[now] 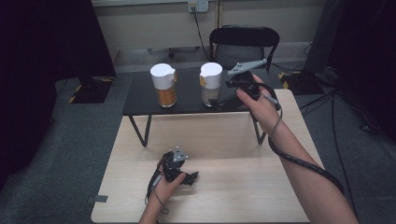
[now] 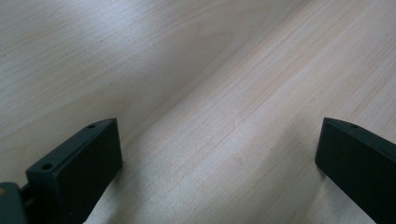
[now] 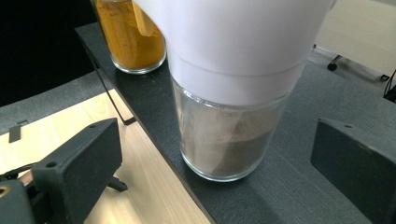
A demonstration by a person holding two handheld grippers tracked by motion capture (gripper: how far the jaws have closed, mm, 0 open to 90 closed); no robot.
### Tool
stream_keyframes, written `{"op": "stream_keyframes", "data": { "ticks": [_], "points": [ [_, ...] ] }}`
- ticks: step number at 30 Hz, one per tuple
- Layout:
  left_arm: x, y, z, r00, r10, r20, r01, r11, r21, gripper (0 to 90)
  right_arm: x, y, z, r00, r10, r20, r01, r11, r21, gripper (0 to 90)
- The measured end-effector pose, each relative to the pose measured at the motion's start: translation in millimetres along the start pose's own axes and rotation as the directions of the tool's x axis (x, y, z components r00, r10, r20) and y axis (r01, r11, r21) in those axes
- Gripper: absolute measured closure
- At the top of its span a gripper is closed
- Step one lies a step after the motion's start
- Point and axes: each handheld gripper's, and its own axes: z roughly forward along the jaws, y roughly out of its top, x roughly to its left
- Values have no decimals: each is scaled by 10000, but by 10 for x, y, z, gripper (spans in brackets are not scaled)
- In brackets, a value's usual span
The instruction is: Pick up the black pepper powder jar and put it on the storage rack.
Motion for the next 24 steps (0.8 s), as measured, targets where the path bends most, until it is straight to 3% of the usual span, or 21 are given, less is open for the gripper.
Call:
{"op": "stream_keyframes", "data": {
  "ticks": [24],
  "points": [
    [-1, -2, 1, 10000, 6, -8, -6, 10000, -12, 0, 38, -187, -56, 9995, 105, -309, -114, 9995, -291, 9]
  ]
}}
